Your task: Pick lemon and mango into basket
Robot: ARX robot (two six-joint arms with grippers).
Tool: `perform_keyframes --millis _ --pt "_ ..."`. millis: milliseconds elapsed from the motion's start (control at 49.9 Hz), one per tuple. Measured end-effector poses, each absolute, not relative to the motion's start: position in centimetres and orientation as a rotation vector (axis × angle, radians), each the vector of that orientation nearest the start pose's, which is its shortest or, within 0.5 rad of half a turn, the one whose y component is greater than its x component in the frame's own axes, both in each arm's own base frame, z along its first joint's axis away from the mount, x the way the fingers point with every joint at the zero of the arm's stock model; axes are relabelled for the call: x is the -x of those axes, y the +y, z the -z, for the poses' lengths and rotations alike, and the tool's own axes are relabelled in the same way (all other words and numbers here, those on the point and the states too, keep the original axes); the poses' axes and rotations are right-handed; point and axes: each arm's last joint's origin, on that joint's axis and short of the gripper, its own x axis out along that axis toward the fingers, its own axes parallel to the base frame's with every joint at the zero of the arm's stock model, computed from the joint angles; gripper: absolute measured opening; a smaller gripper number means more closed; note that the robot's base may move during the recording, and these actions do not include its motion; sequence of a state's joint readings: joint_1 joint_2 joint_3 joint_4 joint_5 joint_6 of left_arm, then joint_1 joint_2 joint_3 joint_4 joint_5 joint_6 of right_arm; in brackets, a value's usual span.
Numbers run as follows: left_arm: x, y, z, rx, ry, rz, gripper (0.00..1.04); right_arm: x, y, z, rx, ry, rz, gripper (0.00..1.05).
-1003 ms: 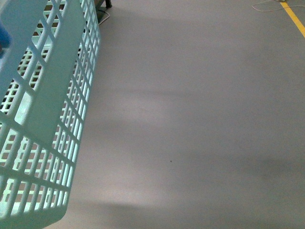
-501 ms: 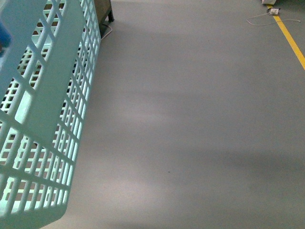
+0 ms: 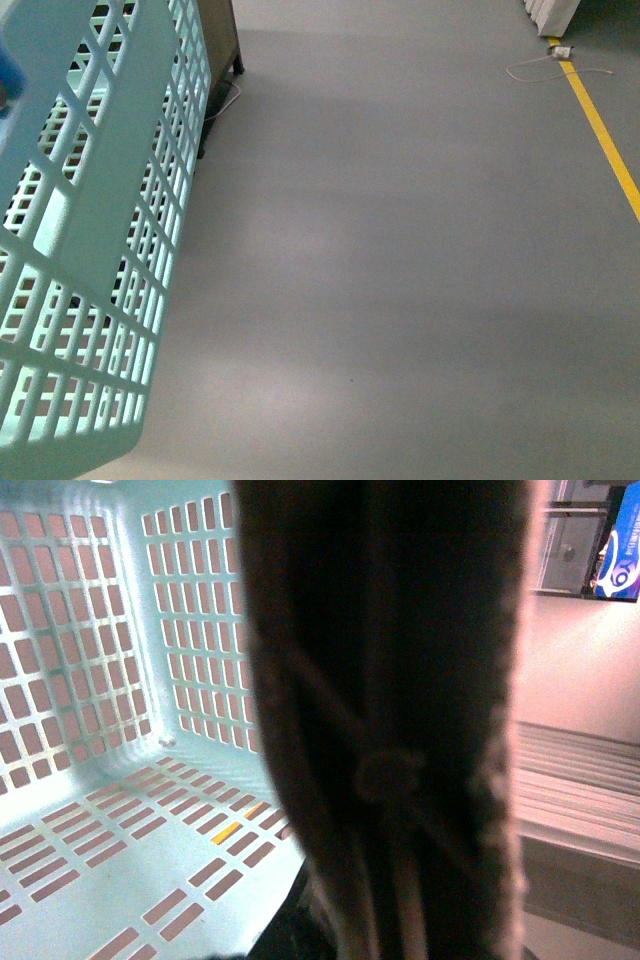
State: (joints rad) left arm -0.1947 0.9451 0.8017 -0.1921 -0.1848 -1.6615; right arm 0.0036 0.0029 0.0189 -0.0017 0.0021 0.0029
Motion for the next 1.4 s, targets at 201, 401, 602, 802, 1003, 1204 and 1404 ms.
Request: perform_keyframes --millis 201,401,602,802,1003,1204,1404 --pt "-20.44 -3.49 -31.04 1.582 0.255 -0.263 0.05 -9.67 0.02 -16.96 -0.003 -0.014 -0.001 0.96" --pt "-20.44 -3.49 -31.07 1.584 0.255 -0.262 0.05 -9.67 0.02 -16.96 -0.003 -0.015 0.000 0.96" --pt "-20.46 -3.68 -31.04 1.596 0.279 -0.245 0.05 -9.67 0.01 -16.96 -0.003 -0.015 0.003 0.96" --pt "-20.47 -3.52 -31.06 1.582 0.255 -0.264 0.05 -9.67 0.03 -16.96 -0.003 -0.015 -0.002 0.96" --pt "-20.48 -3.51 -31.04 1.582 0.257 -0.264 0.05 -9.67 0.02 -16.95 -0.003 -0.014 0.000 0.96" --pt "-20.47 -3.52 -31.05 1.583 0.258 -0.263 0.05 -9.67 0.03 -16.96 -0.003 -0.015 -0.002 0.96" --pt "-20.48 -3.49 -31.03 1.580 0.256 -0.267 0.05 -9.67 0.02 -16.96 -0.003 -0.015 0.000 0.96"
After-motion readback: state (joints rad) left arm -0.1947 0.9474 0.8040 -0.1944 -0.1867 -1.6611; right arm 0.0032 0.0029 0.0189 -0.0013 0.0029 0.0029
